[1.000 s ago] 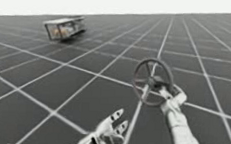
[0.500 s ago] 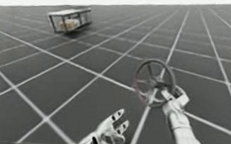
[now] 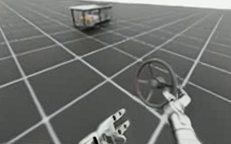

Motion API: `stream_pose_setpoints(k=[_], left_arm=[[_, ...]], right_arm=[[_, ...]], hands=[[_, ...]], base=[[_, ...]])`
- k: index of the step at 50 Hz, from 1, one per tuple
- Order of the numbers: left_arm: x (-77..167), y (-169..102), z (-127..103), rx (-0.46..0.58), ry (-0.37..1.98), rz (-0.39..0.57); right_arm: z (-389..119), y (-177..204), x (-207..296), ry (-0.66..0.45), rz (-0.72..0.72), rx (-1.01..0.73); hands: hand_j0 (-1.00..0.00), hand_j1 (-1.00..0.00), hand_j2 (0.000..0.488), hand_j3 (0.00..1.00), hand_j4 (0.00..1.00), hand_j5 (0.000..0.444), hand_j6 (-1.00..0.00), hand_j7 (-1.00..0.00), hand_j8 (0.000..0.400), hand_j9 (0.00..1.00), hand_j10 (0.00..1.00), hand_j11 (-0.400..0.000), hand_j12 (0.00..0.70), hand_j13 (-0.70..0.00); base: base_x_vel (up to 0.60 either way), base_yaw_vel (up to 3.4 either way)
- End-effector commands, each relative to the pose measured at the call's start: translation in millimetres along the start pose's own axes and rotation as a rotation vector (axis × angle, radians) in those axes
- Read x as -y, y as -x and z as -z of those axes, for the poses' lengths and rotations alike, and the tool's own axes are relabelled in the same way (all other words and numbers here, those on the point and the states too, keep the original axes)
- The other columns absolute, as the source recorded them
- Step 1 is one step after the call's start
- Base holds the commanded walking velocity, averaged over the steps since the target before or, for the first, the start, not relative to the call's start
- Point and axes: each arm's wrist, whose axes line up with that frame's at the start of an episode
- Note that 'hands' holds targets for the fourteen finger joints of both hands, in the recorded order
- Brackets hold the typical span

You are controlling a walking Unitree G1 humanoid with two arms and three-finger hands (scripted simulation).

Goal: Pick up and drop off the object

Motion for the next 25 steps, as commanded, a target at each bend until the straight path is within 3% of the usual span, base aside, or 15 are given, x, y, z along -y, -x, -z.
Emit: stream_pose_setpoints(k=[1,25], left_arm=[[-2.8,2.8,0.0,0.014,0.012,0.005],[-2.8,2.8,0.0,0.014,0.012,0.005]], right_arm=[[-10.3,8.3,-12.5,-0.012,-0.041,0.038],[-10.3,8.3,-12.5,-0.012,-0.041,0.038]], hands=[[0.00,0.00,0.000,1.00,1.00,0.000,0.00,0.00,0.000,1.00,1.00,-0.400,0.000,-0.700],[0.00,0.00,0.000,1.00,1.00,0.000,0.00,0.00,0.000,1.00,1.00,-0.400,0.000,-0.700]], base=[[0.43,0.30],[0.46,0.28]])
